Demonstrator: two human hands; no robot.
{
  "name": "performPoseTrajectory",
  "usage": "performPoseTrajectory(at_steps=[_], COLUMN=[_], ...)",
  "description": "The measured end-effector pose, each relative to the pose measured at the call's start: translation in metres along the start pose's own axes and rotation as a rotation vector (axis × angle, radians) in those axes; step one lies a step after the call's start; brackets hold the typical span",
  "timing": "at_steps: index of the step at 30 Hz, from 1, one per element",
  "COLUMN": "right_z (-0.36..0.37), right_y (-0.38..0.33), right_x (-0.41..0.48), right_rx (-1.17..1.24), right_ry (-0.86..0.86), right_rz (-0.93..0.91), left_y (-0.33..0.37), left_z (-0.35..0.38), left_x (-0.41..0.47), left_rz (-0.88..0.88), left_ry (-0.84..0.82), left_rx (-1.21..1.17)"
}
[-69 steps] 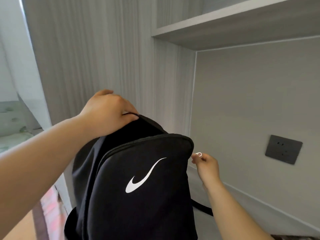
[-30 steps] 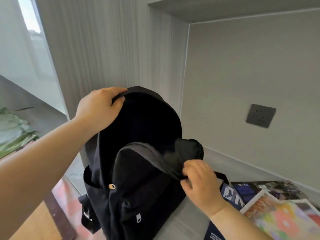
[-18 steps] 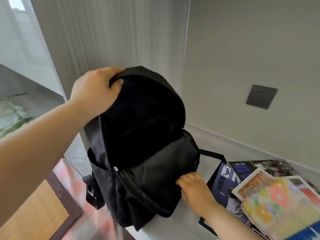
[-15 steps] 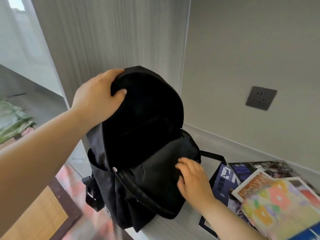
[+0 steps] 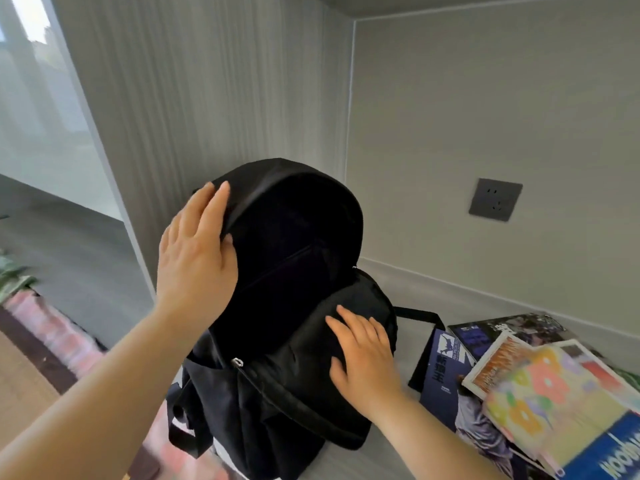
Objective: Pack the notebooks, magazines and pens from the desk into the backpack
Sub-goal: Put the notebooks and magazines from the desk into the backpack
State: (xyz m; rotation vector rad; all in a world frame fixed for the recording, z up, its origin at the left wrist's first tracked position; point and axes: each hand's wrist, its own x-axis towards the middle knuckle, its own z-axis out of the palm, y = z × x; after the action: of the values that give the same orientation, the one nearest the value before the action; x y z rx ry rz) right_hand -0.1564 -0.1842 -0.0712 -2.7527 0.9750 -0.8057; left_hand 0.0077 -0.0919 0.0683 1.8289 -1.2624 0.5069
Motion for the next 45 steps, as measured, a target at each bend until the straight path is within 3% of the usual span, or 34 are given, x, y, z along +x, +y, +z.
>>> performPoseTrajectory(at_steps=[2,4,6,8,12,15,20,25,32,41,45], right_z=[-0.009,-0.017,-0.025,-0.033,-0.053,-0.063,-0.085,-0.110,-0.126,-0.103,-0.098], right_y=[0.003,0.009,0.017,0.031,0.064,0.087,0.134,0.189,0.258,0.303,0.317], right_x=[-0.013,-0.031,-0.054,-0.080,-0.123,-0.148,-0.186,-0.212,-0.217,-0.195,-0.181], right_rx=[-0.009,-0.083,-0.163,-0.215,-0.119,-0.133,-0.104,0.138,0.343,0.535,0.592], right_ry=[0.036,0.092,0.120,0.096,0.061,0.123,0.066,0.056,0.041,-0.038,-0.065], right_rz=[0.116,0.201,0.254,0.326,0.622,0.769,0.945,1.085,1.119,1.162,1.127], left_y=[0.013,0.034,0.055,0.072,0.084,0.086,0.118,0.168,0.221,0.217,0.220], left_z=[0.006,0.020,0.038,0.058,0.101,0.137,0.186,0.229,0.291,0.320,0.330], left_x=[-0.005,-0.017,-0.033,-0.048,-0.084,-0.112,-0.146,-0.160,-0.167,-0.175,-0.178], left_rz=[0.044,0.219,0.375,0.404,0.120,-0.003,-0.058,-0.106,-0.215,-0.282,-0.523], left_ry=[0.056,0.045,-0.026,-0.137,-0.550,-0.782,-1.039,-1.102,-1.147,-1.296,-1.288], left_rx=[-0.039,-0.086,-0.177,-0.305,-0.599,-0.604,-0.556,-0.499,-0.231,0.044,-0.177])
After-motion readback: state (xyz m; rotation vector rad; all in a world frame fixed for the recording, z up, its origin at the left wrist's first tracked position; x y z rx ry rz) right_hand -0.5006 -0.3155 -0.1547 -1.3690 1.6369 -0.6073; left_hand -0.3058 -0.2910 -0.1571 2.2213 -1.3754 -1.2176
